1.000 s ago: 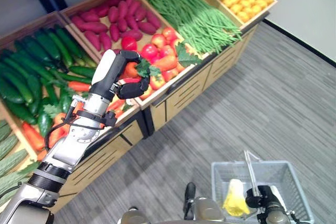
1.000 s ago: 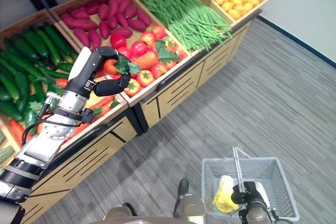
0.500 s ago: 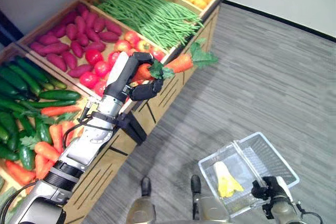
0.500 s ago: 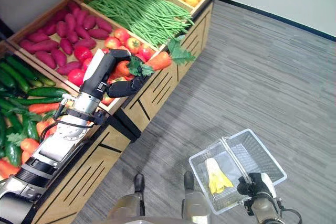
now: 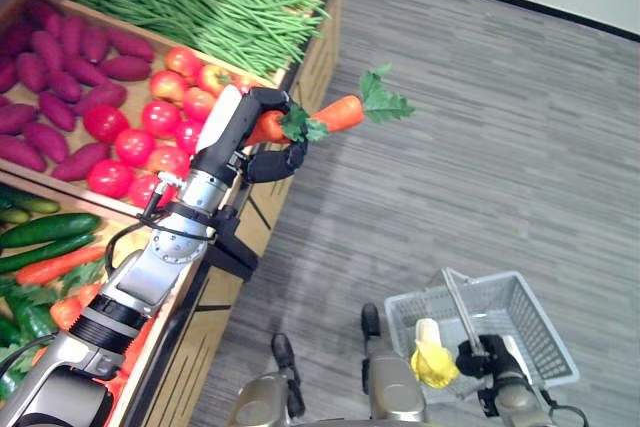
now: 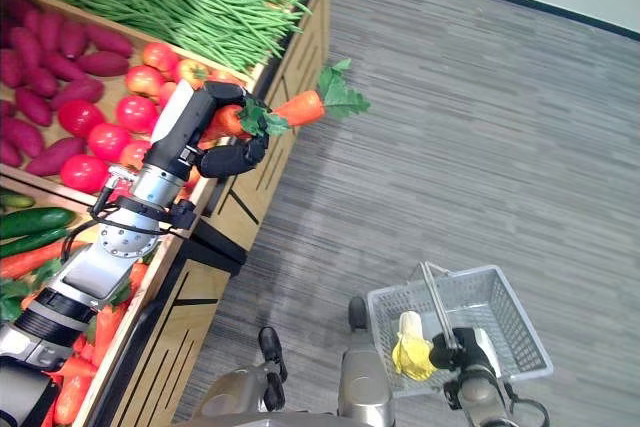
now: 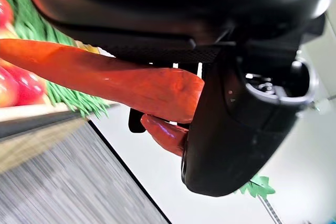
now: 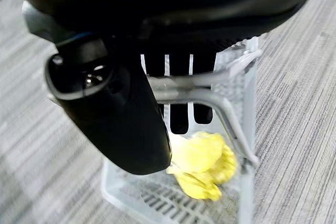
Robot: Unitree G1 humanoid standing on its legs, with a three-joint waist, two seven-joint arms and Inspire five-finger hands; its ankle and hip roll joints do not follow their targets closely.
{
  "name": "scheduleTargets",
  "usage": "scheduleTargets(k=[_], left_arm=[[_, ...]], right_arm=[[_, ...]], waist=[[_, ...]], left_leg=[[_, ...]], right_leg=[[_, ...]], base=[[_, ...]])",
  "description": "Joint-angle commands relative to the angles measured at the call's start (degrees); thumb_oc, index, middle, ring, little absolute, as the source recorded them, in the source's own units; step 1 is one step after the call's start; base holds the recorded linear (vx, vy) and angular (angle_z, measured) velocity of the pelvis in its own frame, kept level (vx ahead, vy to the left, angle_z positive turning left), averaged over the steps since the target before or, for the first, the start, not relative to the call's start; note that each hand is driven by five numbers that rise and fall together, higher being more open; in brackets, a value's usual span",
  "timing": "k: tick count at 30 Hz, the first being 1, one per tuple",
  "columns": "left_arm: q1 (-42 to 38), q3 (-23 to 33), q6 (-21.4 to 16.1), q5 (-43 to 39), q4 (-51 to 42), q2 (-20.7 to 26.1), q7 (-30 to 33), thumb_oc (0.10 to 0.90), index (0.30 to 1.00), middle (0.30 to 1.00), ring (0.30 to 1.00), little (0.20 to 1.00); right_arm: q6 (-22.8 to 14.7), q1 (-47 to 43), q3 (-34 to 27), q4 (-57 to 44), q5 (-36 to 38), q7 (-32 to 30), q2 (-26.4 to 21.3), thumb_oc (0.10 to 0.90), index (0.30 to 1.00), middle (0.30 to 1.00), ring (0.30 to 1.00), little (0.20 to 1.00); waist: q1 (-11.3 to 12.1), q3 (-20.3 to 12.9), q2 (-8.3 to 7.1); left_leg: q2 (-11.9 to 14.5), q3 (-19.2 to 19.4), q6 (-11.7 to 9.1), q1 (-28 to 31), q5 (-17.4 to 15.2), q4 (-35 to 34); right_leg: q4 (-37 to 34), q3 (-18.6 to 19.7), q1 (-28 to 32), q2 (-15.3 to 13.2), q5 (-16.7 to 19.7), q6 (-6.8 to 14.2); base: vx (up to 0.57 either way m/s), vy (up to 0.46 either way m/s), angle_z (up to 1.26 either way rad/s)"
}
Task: Get the vegetables into the basket
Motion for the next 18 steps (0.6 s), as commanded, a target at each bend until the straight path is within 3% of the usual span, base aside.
scheduleTargets(k=[1,3,4,7,8,10,16,18], left_arm=[[-4.9,6.1,-5.0,-1.4,-4.8,0.9,2.5,0.400,0.300,0.300,0.300,0.300],[-4.7,6.2,-4.8,-1.5,-5.1,1.1,2.3,0.400,0.300,0.300,0.300,0.300],[-4.3,6.1,-4.5,-1.5,-4.9,1.3,1.8,0.400,0.300,0.300,0.300,0.300],[-3.7,6.6,-4.3,-1.0,-4.7,1.3,1.7,0.400,0.300,0.300,0.300,0.300],[-3.6,6.7,-4.3,-1.0,-4.7,1.4,1.7,0.400,0.300,0.300,0.300,0.300],[-2.5,7.1,-4.4,-1.4,-4.5,0.3,1.0,0.400,0.300,0.300,0.300,0.300],[-1.8,7.6,-4.1,-3.2,-4.6,-1.9,-0.3,0.400,0.300,0.300,0.300,0.300],[-2.0,7.3,-4.1,-3.0,-4.3,-2.6,-0.6,0.400,0.300,0.300,0.300,0.300]], right_arm=[[-2.4,0.5,0.6,0.2,0.4,-2.5,-4.4,0.400,0.300,0.300,0.300,0.300],[-2.3,0.4,0.8,0.0,0.1,-2.5,-4.3,0.400,0.300,0.300,0.300,0.300],[-2.5,0.9,0.8,-0.3,0.1,-2.5,-3.9,0.400,0.300,0.300,0.300,0.300],[-2.4,1.7,0.8,-0.8,0.0,-2.3,-3.6,0.400,0.300,0.300,0.300,0.300],[-2.4,1.7,0.8,-0.9,0.0,-2.3,-3.6,0.400,0.300,0.300,0.300,0.300],[-2.5,2.8,0.5,-1.2,0.0,-2.2,-3.8,0.400,0.300,0.300,0.300,0.300],[-2.5,3.9,-0.2,-2.4,0.1,-2.1,-5.6,0.400,0.300,0.300,0.300,0.300],[-2.8,3.6,-0.2,-2.6,0.4,-1.9,-6.7,0.400,0.300,0.300,0.300,0.300]], waist=[[3.4,-4.5,1.04],[3.9,-4.9,0.74],[4.4,-5.6,-0.20],[4.7,-5.9,-0.42],[4.8,-5.7,-0.37],[4.4,-5.8,-0.38],[3.1,-4.8,0.50],[3.4,-3.9,0.51]], left_leg=[[2.7,1.8,-4.1,-1.7,-2.8,4.1],[3.0,2.9,-4.1,-1.8,-2.6,4.2],[3.2,4.6,-4.7,-1.4,-2.2,4.2],[4.0,5.6,-6.1,-0.8,-2.3,4.6],[4.4,6.6,-5.7,-1.3,-1.2,4.8],[5.4,6.8,-7.0,-1.5,0.4,4.8],[8.6,6.0,-9.7,-1.9,2.8,7.2],[9.4,2.4,-10.9,-2.9,3.2,10.5]], right_leg=[[11.1,-3.5,6.3,-5.9,-7.6,4.3],[11.9,-3.7,6.9,-6.0,-7.8,4.4],[8.0,-3.9,8.5,-5.0,-8.6,4.5],[4.2,-5.3,10.3,-4.1,-10.8,4.7],[3.8,-5.9,10.1,-3.9,-9.9,4.0],[-0.8,-5.4,12.0,-1.6,-10.8,3.3],[-4.0,-4.4,14.0,1.7,-11.6,1.3],[-5.0,-3.2,14.7,2.7,-11.7,0.5]], base=[[-0.10,0.039,-0.43],[-0.05,-0.053,-0.72],[-0.04,-0.092,-0.57],[0.00,-0.144,-0.66],[-0.02,-0.133,-0.72],[-0.05,-0.181,-0.39],[-0.02,-0.219,-0.10],[-0.04,-0.107,-0.24]])
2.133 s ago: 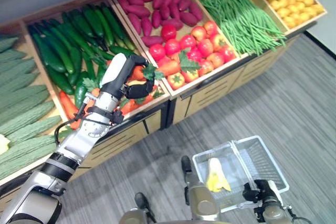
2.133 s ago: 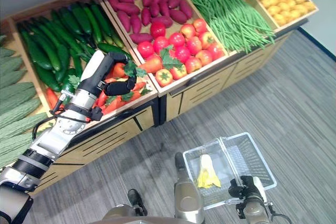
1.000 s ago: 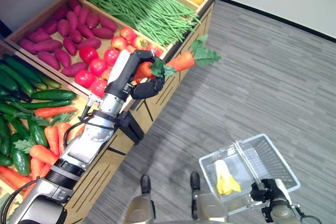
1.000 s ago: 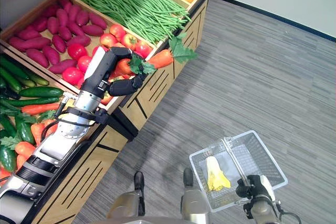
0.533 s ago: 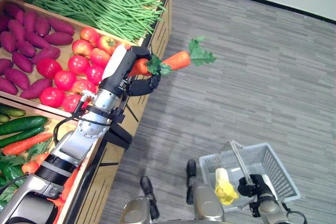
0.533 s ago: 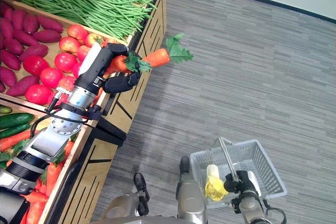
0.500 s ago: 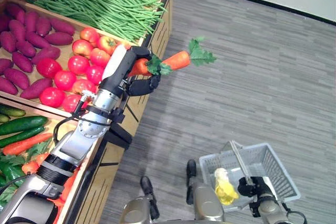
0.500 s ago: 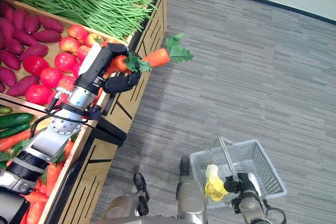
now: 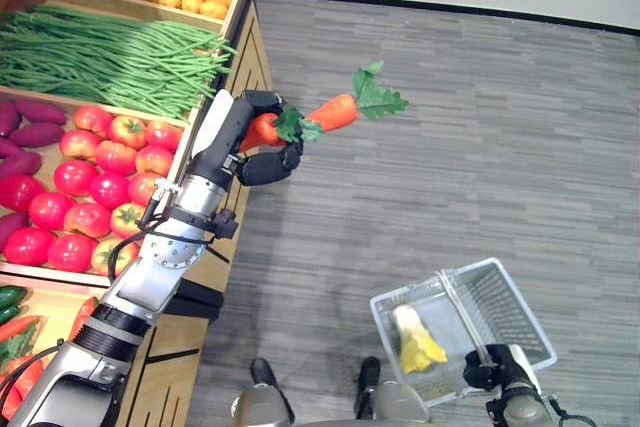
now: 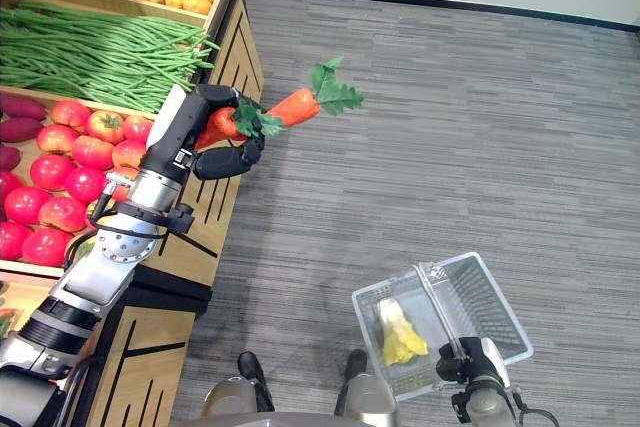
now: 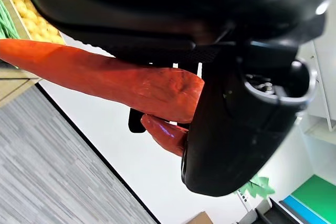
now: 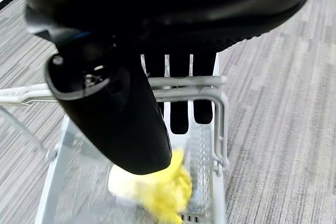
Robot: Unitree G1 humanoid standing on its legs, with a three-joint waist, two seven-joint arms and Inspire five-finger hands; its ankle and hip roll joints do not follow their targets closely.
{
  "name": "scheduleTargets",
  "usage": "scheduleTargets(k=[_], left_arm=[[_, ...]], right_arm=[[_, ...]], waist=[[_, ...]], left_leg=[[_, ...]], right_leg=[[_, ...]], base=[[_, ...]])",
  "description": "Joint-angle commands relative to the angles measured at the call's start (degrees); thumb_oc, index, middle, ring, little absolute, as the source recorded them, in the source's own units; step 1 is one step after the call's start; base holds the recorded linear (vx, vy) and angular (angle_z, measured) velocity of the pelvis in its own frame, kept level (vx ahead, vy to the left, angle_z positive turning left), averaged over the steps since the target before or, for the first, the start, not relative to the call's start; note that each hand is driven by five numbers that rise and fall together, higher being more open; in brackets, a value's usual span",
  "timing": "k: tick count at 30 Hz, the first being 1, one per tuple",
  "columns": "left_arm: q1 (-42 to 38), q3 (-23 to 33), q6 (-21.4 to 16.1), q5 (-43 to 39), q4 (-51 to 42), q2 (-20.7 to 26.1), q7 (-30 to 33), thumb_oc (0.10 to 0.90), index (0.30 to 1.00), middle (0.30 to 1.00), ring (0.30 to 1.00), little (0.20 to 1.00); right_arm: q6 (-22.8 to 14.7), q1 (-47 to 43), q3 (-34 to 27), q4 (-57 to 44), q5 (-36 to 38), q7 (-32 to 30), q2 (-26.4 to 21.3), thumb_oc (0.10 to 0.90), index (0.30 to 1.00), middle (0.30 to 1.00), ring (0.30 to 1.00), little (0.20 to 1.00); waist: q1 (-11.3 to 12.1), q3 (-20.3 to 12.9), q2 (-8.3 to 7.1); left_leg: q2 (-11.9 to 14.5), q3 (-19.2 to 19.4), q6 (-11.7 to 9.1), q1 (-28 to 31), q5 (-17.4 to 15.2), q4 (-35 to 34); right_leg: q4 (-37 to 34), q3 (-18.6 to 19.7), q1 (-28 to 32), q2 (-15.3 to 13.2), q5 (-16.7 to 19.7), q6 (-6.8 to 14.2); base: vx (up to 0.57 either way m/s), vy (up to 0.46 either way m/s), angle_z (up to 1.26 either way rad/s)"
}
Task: Get the vegetables into the basket
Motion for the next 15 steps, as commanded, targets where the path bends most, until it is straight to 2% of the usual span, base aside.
scheduleTargets(k=[1,3,5,6,8,11,15], left_arm=[[-5.8,3.8,-4.6,-2.0,-4.4,0.4,1.2,0.400,0.300,0.300,0.300,0.300],[-5.6,3.8,-4.5,-1.6,-4.8,0.6,1.6,0.400,0.300,0.300,0.300,0.300],[-5.7,3.7,-4.6,-1.5,-5.0,0.7,1.7,0.400,0.300,0.300,0.300,0.300],[-6.3,3.3,-4.7,-1.9,-5.2,1.0,1.4,0.400,0.300,0.300,0.300,0.300],[-8.1,1.2,-4.9,-2.6,-5.8,0.8,0.4,0.400,0.300,0.300,0.300,0.300],[-8.6,-0.3,-4.9,-3.0,-5.8,1.1,-0.3,0.400,0.300,0.300,0.300,0.300],[-7.8,-0.5,-5.0,-3.9,-6.1,1.6,-1.3,0.400,0.300,0.300,0.300,0.300]], right_arm=[[-2.4,-2.5,-0.4,-0.4,0.7,-2.3,-5.6,0.400,0.300,0.300,0.300,0.300],[-2.3,-3.2,0.1,0.1,0.5,-2.3,-6.4,0.400,0.300,0.300,0.300,0.300],[-2.3,-3.1,0.2,0.2,0.3,-2.3,-6.7,0.400,0.300,0.300,0.300,0.300],[-2.3,-2.7,0.1,-0.2,0.3,-2.1,-7.0,0.400,0.300,0.300,0.300,0.300],[-2.1,-2.7,-0.7,0.5,0.8,-2.2,-8.1,0.400,0.300,0.300,0.300,0.300],[-1.9,-3.2,-1.0,0.8,1.2,-2.3,-8.1,0.400,0.300,0.300,0.300,0.300],[-1.7,-4.0,-1.0,2.7,1.4,-2.3,-7.9,0.400,0.300,0.300,0.300,0.300]], waist=[[2.2,0.7,-0.53],[3.1,0.3,-0.57],[2.9,0.1,-0.34],[2.3,-0.4,-0.01],[1.7,-1.4,0.31],[1.3,-2.1,-0.04],[2.0,-2.8,-0.40]], left_leg=[[-1.5,-13.4,-6.2,-5.0,-1.4,6.0],[-3.1,-19.7,-5.7,-5.0,-3.3,3.8],[-2.6,-19.8,-5.2,-4.4,-3.7,2.1],[-2.4,-18.6,-4.8,-3.7,-3.6,0.6],[-3.6,-17.7,-3.6,-2.0,-3.2,-2.8],[-4.9,-16.3,-2.8,-0.7,-3.3,-4.7],[-5.9,-14.9,-2.2,0.9,-2.9,-7.6]], right_leg=[[-0.7,3.2,2.2,-0.7,-3.0,4.5],[-0.4,5.5,1.0,-1.0,-2.3,4.9],[0.0,6.0,0.6,-1.0,-2.2,5.1],[0.1,5.9,0.4,-1.1,-2.0,5.3],[1.4,6.1,-0.4,-1.9,-1.9,5.8],[1.5,6.9,-0.9,-3.1,-1.0,6.7],[0.4,7.7,-1.4,-3.9,0.7,7.6]], base=[[-0.05,-0.052,-0.40],[-0.01,-0.016,-0.64],[0.03,0.014,-0.65],[0.04,0.112,-0.40],[0.04,0.180,-0.09],[0.03,0.144,0.02],[0.00,0.098,-0.24]])
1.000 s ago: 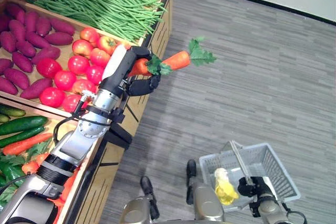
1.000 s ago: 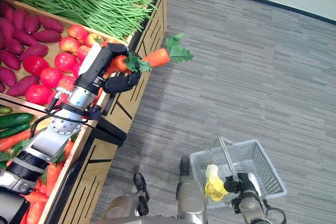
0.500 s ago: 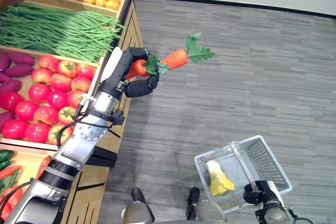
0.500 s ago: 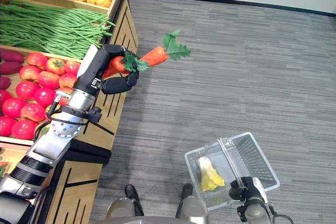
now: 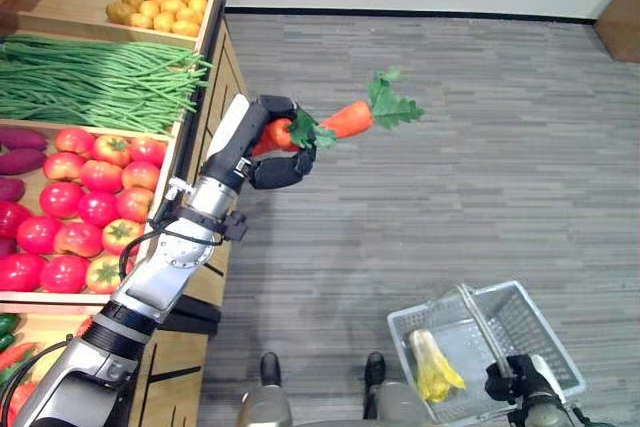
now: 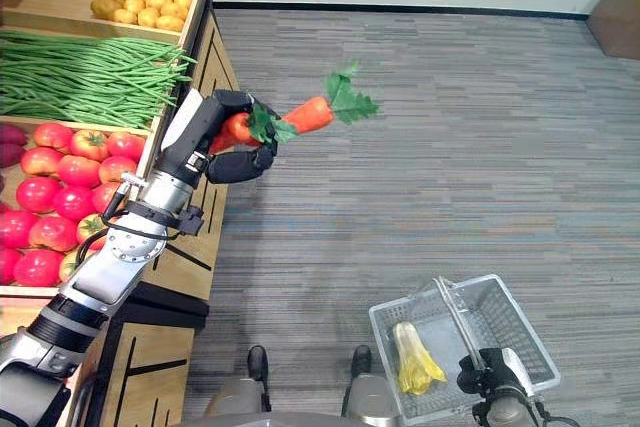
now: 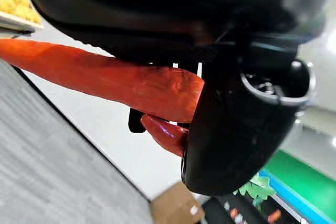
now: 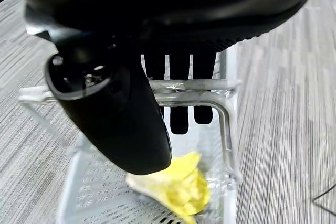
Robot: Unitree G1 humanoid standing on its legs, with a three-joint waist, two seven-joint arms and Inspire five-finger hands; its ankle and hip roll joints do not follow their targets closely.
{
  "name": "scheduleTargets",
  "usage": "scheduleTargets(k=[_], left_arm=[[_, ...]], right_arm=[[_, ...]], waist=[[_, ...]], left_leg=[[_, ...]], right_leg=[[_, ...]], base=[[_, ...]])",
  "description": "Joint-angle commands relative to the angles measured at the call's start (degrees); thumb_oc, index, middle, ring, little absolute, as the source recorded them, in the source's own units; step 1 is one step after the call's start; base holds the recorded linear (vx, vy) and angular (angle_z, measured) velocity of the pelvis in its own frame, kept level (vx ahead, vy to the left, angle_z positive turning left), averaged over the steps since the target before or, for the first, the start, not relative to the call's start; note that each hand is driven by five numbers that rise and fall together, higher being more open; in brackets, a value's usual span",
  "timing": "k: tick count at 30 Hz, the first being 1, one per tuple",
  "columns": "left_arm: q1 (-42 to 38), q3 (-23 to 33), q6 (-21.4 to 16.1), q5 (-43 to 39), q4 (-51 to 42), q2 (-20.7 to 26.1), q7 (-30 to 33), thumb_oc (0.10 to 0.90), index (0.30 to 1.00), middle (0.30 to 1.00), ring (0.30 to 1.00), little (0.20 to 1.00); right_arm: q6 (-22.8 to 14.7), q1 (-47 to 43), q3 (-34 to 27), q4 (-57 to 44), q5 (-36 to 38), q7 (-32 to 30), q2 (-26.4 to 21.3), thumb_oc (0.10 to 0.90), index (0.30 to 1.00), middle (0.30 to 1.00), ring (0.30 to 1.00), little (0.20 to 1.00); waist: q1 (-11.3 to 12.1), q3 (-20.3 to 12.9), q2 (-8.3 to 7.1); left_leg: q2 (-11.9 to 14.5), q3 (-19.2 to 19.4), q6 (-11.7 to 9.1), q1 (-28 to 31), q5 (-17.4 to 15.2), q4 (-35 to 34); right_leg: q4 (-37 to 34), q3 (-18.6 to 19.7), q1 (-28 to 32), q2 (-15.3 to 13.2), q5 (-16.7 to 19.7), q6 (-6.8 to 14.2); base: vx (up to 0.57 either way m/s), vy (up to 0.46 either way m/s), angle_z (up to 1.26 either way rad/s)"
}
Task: Get the vegetables into the basket
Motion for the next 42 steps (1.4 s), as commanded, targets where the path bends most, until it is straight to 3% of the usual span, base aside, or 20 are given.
scheduleTargets(k=[1,7,9,11,17,19,20,23,32,42], left_arm=[[-5.6,2.3,-5.3,-3.1,-5.7,0.2,0.3,0.400,0.300,0.300,0.300,0.300],[-5.0,1.8,-5.2,-4.7,-6.7,1.2,-1.8,0.400,0.300,0.300,0.300,0.300],[-5.5,0.4,-5.1,-6.1,-7.0,1.7,-3.4,0.400,0.300,0.300,0.300,0.300],[-5.9,-0.1,-5.1,-6.6,-7.7,2.3,-3.9,0.400,0.300,0.300,0.300,0.300],[-10.4,-6.4,-5.7,-8.0,-9.4,3.0,-6.6,0.400,0.300,0.300,0.300,0.300],[-11.9,-8.9,-6.1,-8.1,-10.1,3.4,-7.4,0.400,0.300,0.300,0.300,0.300],[-12.9,-10.8,-6.1,-8.2,-10.9,4.3,-8.3,0.400,0.300,0.300,0.300,0.300],[-14.0,-13.0,-6.3,-8.5,-11.0,4.4,-9.2,0.400,0.300,0.300,0.300,0.300],[-18.4,-21.6,-6.5,-9.3,-12.6,5.1,-12.4,0.400,0.300,0.300,0.300,0.300],[-21.7,-31.0,-5.9,-7.0,-9.5,5.5,-15.4,0.400,0.300,0.300,0.300,0.300]], right_arm=[[-1.8,-2.9,-1.4,0.1,1.2,-2.8,-4.3,0.400,0.300,0.300,0.300,0.300],[-0.7,-3.2,-0.1,1.9,-1.9,-2.0,-6.8,0.400,0.300,0.300,0.300,0.300],[-0.2,-4.3,0.9,3.0,-4.1,-1.1,-10.6,0.400,0.300,0.300,0.300,0.300],[0.2,-5.0,1.7,2.6,-5.5,-0.8,-11.0,0.400,0.300,0.300,0.300,0.300],[-1.0,-11.4,5.9,0.3,-7.8,-0.7,-17.1,0.400,0.300,0.300,0.300,0.300],[-1.7,-14.1,7.9,-3.4,-8.6,-1.0,-18.6,0.400,0.300,0.300,0.300,0.300],[-2.5,-16.0,10.0,-12.0,-9.8,-1.2,-20.2,0.400,0.300,0.300,0.300,0.300],[-3.5,-17.6,11.1,-16.2,-9.5,-1.3,-21.8,0.400,0.300,0.300,0.300,0.300],[-4.9,-27.5,15.8,-24.7,-8.2,-1.8,-23.3,0.400,0.300,0.300,0.300,0.300],[-5.4,-38.2,20.6,-25.4,-4.3,-2.0,-19.8,0.400,0.300,0.300,0.300,0.300]], waist=[[0.6,-2.6,-1.13],[0.9,-3.7,-1.59],[1.2,-4.1,-1.69],[1.3,-4.3,-1.65],[1.3,-4.9,-1.55],[1.2,-4.8,-1.40],[0.9,-5.0,-1.23],[0.7,-5.2,-0.98],[0.6,-5.8,0.04],[0.8,-5.5,0.89]], left_leg=[[0.2,0.1,-0.8,0.6,-2.7,0.9],[0.2,-0.6,-1.2,1.2,-2.4,0.1],[0.4,-0.9,-1.6,1.1,-2.3,0.0],[0.5,-1.0,-1.7,1.1,-2.2,0.0],[0.9,-1.5,-2.4,1.3,-2.0,0.0],[1.0,-1.3,-2.5,1.6,-2.1,0.0],[1.2,-1.0,-2.6,1.8,-2.1,0.0],[1.2,-0.8,-2.6,2.2,-2.2,0.0],[1.4,-0.2,-2.6,3.2,-2.5,0.0],[1.5,0.2,-2.7,3.6,-2.6,0.0]], right_leg=[[3.2,-1.6,1.9,-1.8,-4.6,5.1],[0.6,-2.9,3.6,-1.9,-3.8,5.1],[-0.9,-3.7,4.4,-1.8,-3.2,5.1],[-1.3,-4.0,4.7,-1.7,-3.0,5.0],[-2.9,-5.0,6.3,-1.3,-2.6,5.0],[-3.3,-4.8,6.5,-1.2,-2.3,5.1],[-3.7,-4.6,6.6,-1.1,-2.1,5.1],[-4.0,-4.6,7.0,-1.1,-2.1,5.1],[-4.4,-4.4,7.7,-1.0,-2.2,5.1],[-4.7,-4.0,8.0,-0.9,-2.2,5.1]], base=[[0.01,0.032,-0.08],[0.01,-0.002,0.03],[-0.02,-0.036,0.05],[0.00,-0.028,0.06],[0.00,-0.027,0.07],[0.00,-0.005,0.03],[0.00,0.000,0.00],[0.01,0.003,-0.04],[0.00,0.000,-0.01],[0.00,0.000,0.00]])
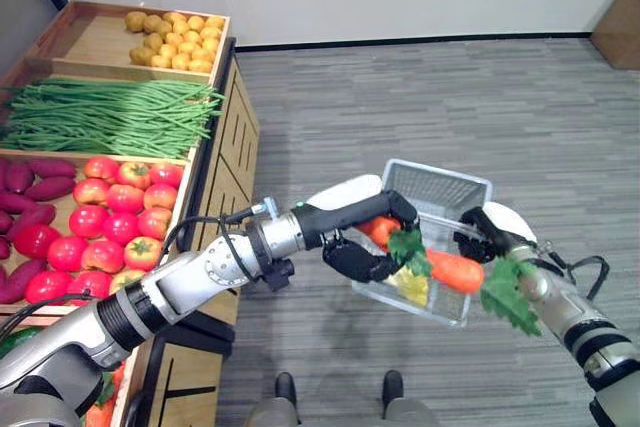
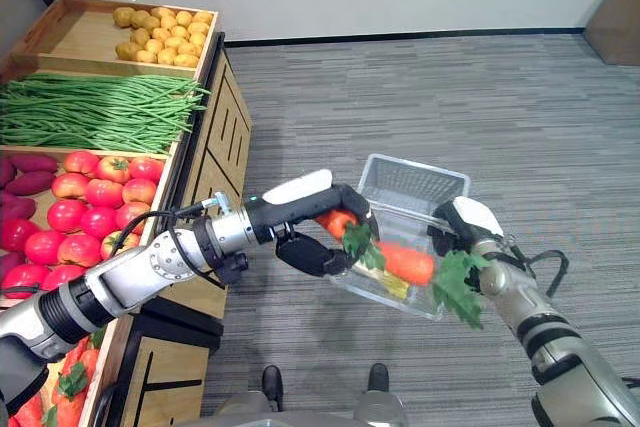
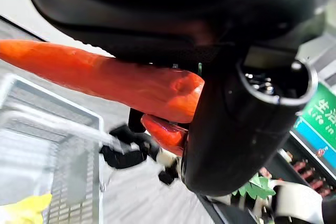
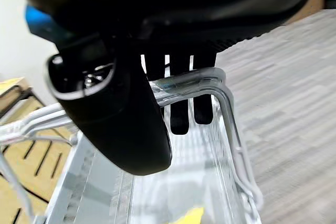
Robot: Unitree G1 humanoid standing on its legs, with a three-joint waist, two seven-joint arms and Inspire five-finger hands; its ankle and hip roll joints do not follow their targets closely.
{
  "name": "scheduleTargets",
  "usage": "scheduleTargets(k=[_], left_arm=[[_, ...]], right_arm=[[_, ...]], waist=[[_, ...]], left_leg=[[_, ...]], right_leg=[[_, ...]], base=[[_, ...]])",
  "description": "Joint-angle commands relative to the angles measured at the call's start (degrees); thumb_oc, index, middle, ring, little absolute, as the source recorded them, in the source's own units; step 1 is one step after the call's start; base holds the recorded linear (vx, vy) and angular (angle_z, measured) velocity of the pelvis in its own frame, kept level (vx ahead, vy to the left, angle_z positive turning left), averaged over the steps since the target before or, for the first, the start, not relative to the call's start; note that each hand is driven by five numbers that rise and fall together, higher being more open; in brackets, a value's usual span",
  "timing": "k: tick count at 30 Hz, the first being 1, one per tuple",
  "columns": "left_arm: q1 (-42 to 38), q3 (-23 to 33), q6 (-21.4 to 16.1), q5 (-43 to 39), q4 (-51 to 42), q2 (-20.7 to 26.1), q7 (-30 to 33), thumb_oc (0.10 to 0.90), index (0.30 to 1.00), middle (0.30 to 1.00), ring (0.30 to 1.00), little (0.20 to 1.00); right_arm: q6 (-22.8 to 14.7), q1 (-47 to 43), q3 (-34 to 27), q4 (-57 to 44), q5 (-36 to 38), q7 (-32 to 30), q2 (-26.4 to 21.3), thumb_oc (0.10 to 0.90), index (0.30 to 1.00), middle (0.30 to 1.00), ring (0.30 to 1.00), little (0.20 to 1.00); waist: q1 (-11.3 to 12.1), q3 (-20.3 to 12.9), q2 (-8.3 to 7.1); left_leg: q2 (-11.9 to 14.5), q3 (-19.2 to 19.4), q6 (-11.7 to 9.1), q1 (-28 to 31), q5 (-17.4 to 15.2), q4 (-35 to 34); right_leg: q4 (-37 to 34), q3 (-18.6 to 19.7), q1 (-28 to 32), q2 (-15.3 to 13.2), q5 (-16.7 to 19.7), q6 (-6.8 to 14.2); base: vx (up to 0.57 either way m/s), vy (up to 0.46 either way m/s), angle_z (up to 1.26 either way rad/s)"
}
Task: Get the vegetables into the basket
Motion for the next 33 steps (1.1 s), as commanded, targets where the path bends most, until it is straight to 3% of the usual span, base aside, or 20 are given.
scheduleTargets(k=[1,10,17,24,33], left_arm=[[-7.3,-0.3,-4.8,-1.0,1.8,-1.6,1.2,0.400,0.300,0.300,0.300,0.300],[-3.4,1.3,-3.2,1.2,5.7,-4.5,1.5,0.400,0.300,0.300,0.300,0.300],[0.5,2.3,-1.6,6.1,13.1,-13.5,3.7,0.400,0.300,0.300,0.300,0.300],[1.8,1.4,-0.4,12.1,21.7,-19.1,4.5,0.400,0.300,0.300,0.300,0.300],[2.7,2.9,0.5,20.8,31.8,-22.4,6.6,0.400,0.300,0.300,0.300,0.300]], right_arm=[[-3.8,-14.2,-0.8,-3.8,5.5,-4.8,-2.4,0.400,0.300,0.300,0.300,0.300],[-4.4,-13.6,-2.6,-9.6,10.8,-4.0,2.3,0.400,0.300,0.300,0.300,0.300],[-4.8,-12.0,-2.3,-14.5,11.9,-2.3,6.3,0.400,0.300,0.300,0.300,0.300],[-5.0,-12.1,-2.1,-18.2,12.7,-2.0,7.8,0.400,0.300,0.300,0.300,0.300],[-5.8,-11.8,-2.2,-24.6,14.4,-0.4,8.4,0.400,0.300,0.300,0.300,0.300]], waist=[[0.7,-1.8,-1.89],[0.6,-1.8,-1.84],[0.2,-2.1,-2.26],[-0.3,-2.5,-2.43],[-0.7,-2.9,-2.49]], left_leg=[[1.5,0.6,-2.9,1.8,-3.2,0.0],[1.7,0.8,-2.8,2.3,-3.5,0.0],[1.8,0.8,-2.6,2.4,-3.6,0.0],[1.8,1.2,-2.5,2.7,-3.9,0.0],[1.9,1.7,-2.5,3.0,-3.9,0.0]], right_leg=[[0.1,-2.6,3.3,-1.2,-4.7,5.0],[0.0,-2.4,3.6,-1.2,-4.9,4.8],[0.0,-2.2,3.9,-1.0,-5.1,4.5],[0.0,-1.9,3.9,-1.0,-5.2,4.4],[0.0,-1.6,3.8,-1.0,-5.1,4.3]], base=[[0.00,0.000,0.00],[0.00,0.000,0.00],[0.01,-0.002,-0.03],[0.00,0.000,0.00],[0.00,0.000,0.00]])
